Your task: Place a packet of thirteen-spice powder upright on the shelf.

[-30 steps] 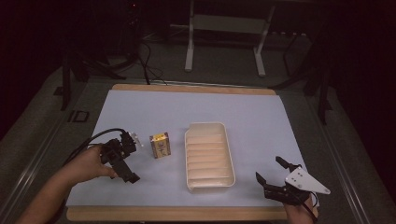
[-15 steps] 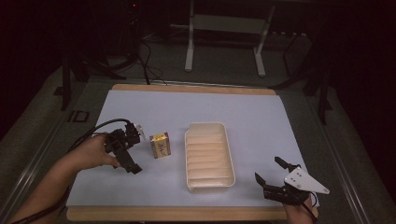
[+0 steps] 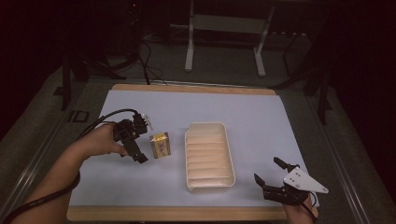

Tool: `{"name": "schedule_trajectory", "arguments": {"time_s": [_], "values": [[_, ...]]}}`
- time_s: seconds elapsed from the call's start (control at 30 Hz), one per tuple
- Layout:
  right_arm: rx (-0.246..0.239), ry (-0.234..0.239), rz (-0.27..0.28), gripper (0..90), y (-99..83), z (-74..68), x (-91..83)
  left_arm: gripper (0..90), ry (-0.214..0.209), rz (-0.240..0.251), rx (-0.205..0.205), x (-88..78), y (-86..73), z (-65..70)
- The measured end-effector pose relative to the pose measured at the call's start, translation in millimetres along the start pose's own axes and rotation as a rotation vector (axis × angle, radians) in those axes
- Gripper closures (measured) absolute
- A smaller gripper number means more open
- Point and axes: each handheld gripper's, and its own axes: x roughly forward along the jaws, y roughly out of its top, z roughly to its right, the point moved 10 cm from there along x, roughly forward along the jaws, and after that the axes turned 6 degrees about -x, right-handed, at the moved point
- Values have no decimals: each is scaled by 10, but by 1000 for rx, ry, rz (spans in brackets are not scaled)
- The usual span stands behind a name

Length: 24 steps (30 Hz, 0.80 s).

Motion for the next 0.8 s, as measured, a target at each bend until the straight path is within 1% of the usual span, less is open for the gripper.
{"name": "schedule_trajectory", "arguments": {"time_s": [0.07, 0.13, 0.23, 0.3, 0.33, 0.37, 0.4, 0.53, 0.57, 0.63, 0.67, 0.7, 0.73, 0.8], "values": [[-2, 3, -1, 135, -1, -7, 0, 47, -7, 0, -6, 0, 38, -30], [-4, 4, -2, 135, -2, -6, -1, 47, 4, -11, -14, 15, 63, -70], [-3, 2, 0, 135, -4, 0, -5, 59, 11, -25, -2, 46, 105, -85], [-2, 2, 0, 135, -7, 3, -3, 66, 8, -24, 12, 66, 142, -78], [-2, 2, -1, 135, -8, 4, -3, 90, 18, -24, 21, 67, 160, -88], [-2, 0, 0, 135, -7, 6, -4, 137, 19, -14, 29, 65, 183, -91], [-2, -1, 0, 135, -6, 6, -7, 156, 17, -12, 26, 71, 200, -94], [-3, -4, 2, 135, -3, 8, -17, 190, 65, -21, 24, 89, 256, -168], [-4, -4, 2, 135, -3, 8, -19, 212, 66, -21, 21, 92, 269, -176], [-5, -4, 2, 135, -4, 8, -21, 240, 83, -32, 35, 104, 291, -202], [-3, -3, 3, 135, -4, 8, -21, 293, 80, -34, 40, 111, 306, -202], [-3, -3, 3, 135, -6, 9, -20, 334, 88, -34, 46, 118, 324, -207], [-1, -2, 2, 135, -8, 10, -20, 337, 86, -36, 46, 127, 341, -206], [0, -1, 3, 135, -10, 14, -22, 397, 84, -38, 58, 135, 377, -210]]}}
